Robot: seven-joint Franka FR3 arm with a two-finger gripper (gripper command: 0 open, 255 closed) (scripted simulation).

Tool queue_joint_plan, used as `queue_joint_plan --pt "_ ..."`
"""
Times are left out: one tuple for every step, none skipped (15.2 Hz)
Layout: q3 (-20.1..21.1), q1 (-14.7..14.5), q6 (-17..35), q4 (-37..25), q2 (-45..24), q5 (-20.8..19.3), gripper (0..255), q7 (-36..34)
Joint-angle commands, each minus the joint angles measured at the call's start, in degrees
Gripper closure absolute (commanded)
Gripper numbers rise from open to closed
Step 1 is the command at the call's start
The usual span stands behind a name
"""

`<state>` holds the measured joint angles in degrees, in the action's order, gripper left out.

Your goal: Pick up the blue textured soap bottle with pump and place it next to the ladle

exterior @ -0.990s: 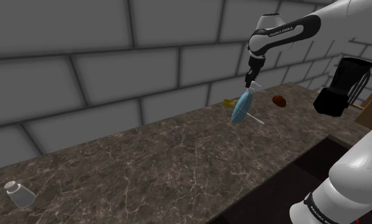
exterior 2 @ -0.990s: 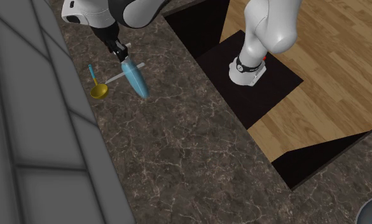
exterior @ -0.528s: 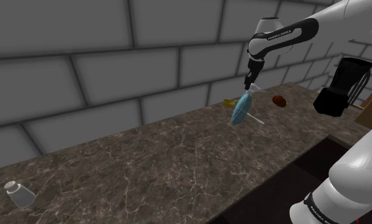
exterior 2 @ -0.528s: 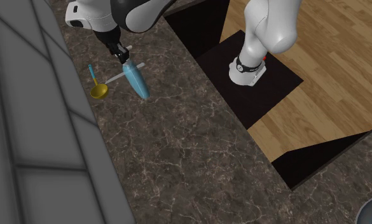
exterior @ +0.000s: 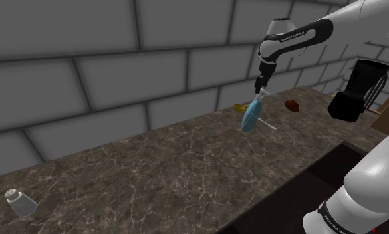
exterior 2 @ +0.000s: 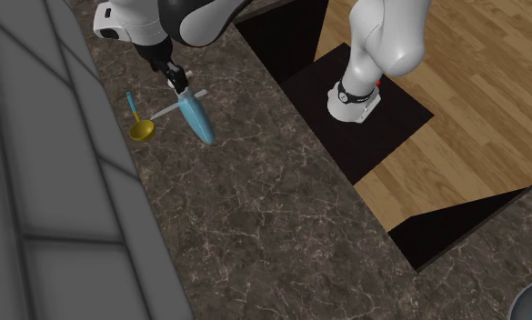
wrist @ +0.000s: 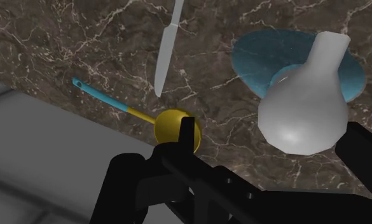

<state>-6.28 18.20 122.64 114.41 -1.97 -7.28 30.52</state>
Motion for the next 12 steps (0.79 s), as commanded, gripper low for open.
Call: queue_joint_plan --pt "0.1 -0.11 -1.79 -0.99 0.79 0.01 0 -0.01" --pt "0.21 -0.23 -3.58 -2.06 1.51 0.02 0 -0.01" --pt "0.31 -0.33 -5.39 -3.2 2.15 0.04 0 -0.01" --pt "0.4 -0.42 -6.81 -4.16 2.62 0.06 0 0.0" --pt "0.4 -0.42 -6.81 -4.16 2.62 0.06 0 0.0" --pt "0.4 -0.42 -6.81 -4.15 2.62 0.06 0 0.0" --pt "0.4 -0.42 -6.81 -4.16 2.62 0.06 0 0.0" --pt "0.4 -0.42 -6.81 -4.16 2.62 0.06 0 0.0" --pt "0.4 -0.42 -6.81 -4.16 2.62 0.06 0 0.0" --pt "0.4 -0.42 -6.81 -4.16 2.62 0.06 0 0.0" --pt "0.4 -0.42 -6.81 -4.16 2.62 0.06 0 0.0" --pt "0.4 -0.42 -6.81 -4.16 2.62 0.06 0 0.0"
